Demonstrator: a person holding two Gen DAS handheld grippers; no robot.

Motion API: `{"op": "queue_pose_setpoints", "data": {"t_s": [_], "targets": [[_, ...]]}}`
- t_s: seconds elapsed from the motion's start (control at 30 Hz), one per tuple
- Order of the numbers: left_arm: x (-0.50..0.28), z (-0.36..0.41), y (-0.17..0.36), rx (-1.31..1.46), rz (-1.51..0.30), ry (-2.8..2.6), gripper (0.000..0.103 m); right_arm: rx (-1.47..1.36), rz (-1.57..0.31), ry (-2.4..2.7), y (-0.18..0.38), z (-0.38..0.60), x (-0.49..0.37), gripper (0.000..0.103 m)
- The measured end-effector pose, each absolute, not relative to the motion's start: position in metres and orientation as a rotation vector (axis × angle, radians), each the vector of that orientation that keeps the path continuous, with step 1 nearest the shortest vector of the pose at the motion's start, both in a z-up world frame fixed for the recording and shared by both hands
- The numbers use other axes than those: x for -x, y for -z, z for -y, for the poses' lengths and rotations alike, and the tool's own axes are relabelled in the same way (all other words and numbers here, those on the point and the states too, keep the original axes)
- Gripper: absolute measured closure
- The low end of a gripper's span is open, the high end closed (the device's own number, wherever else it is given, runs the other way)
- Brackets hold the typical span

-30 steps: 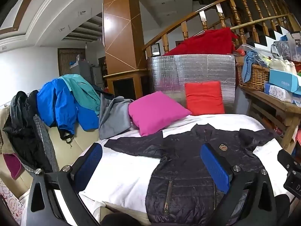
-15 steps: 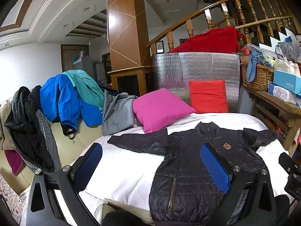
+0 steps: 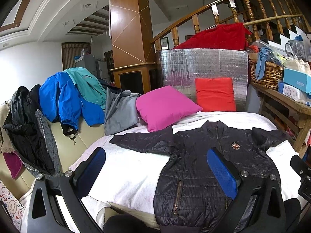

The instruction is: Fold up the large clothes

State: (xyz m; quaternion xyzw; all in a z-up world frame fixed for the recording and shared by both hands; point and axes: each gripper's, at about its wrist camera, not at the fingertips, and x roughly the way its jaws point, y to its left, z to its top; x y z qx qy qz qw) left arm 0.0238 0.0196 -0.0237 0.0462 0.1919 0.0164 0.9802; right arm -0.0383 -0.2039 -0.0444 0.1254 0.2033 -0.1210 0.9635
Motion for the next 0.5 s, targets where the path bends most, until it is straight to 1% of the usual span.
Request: {"op": "queue_pose_setpoints", "data": {"t_s": [0.5], "targets": [[-0.032, -0.014, 0.038, -0.107, -0.422, -0.015, 0.0, -0.256, -0.43, 0.252, 0.053, 0.208, 0.031, 0.0]]}}
